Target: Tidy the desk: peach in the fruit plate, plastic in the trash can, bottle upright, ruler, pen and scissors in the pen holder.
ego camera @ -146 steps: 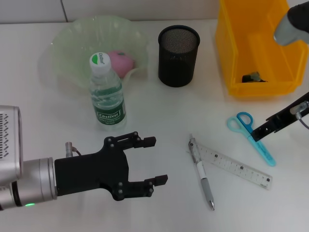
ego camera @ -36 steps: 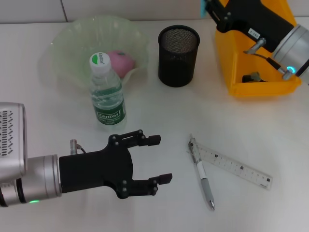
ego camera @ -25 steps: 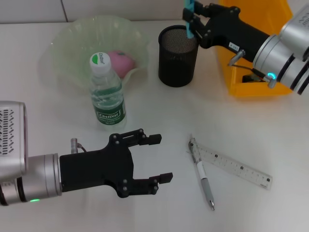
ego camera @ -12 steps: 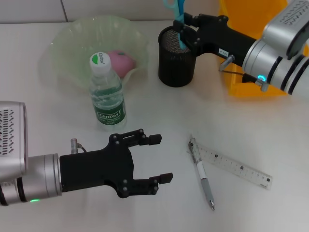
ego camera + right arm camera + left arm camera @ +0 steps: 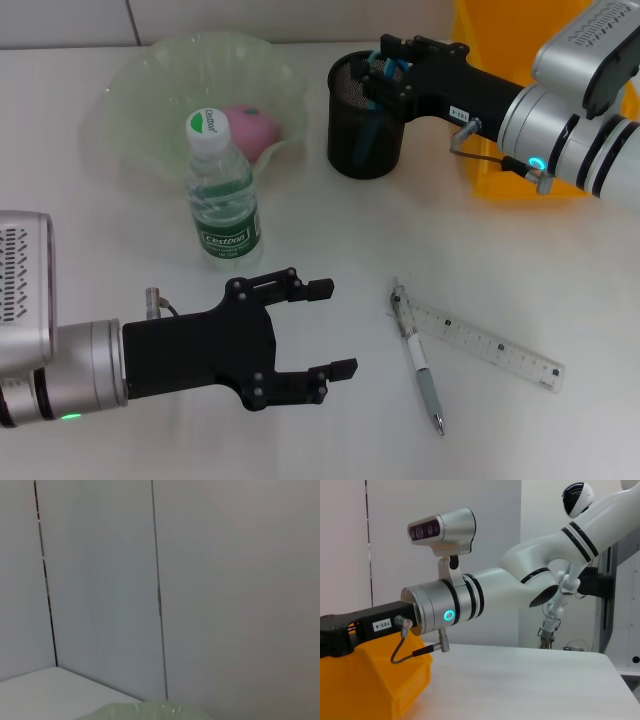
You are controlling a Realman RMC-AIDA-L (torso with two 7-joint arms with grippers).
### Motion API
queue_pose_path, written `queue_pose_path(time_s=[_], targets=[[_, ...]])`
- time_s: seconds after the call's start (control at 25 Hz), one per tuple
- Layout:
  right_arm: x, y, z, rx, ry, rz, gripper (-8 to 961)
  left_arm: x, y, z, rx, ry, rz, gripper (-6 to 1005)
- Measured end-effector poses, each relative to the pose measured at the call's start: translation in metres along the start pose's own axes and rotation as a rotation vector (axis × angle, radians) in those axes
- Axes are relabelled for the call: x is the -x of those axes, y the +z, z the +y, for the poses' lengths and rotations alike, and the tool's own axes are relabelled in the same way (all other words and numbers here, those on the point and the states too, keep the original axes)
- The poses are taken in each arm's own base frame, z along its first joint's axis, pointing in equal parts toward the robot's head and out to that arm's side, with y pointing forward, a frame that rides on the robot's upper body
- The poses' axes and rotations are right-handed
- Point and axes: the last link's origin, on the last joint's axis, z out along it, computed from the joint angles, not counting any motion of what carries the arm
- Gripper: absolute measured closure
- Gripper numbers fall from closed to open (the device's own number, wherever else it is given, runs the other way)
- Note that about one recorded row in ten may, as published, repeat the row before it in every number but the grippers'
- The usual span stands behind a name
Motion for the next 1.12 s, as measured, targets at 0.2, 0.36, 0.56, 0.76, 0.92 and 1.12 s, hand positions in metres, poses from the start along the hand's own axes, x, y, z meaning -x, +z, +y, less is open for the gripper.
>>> queue_pose_path(time_s=[0.2,0.36,0.56,0.76,0.92,1.12], targets=[[0.006,-0.005,0.001,0.021,0.037,-0.042,420,0.0,0.0,0.0,-0.001,-0.001,0.001,203],[0.028,-0.029,0.0,0.048,0.111,-0.157,277,0.0,-0.001,0.001,-0.001,0.0,0.002,203],[0.066,-0.055,0.006,0.123,0.166,-0.171,193,0.0,-0.002,0.001,0.0,0.0,0.006,203],[0.098,-0.079,0.01,0.22,0.251,0.168,162,-0.001,-0.004,0.002,0.002,-0.002,0.01,203],[0.102,-0.097,0.01,0.239,0.294,0.427,136,-0.001,-0.004,0.002,0.006,-0.002,0.012,202],[0.1,-0.124,0.015,0.344,0.222,0.737,133,-0.001,-0.005,0.002,0.01,-0.004,0.011,202]])
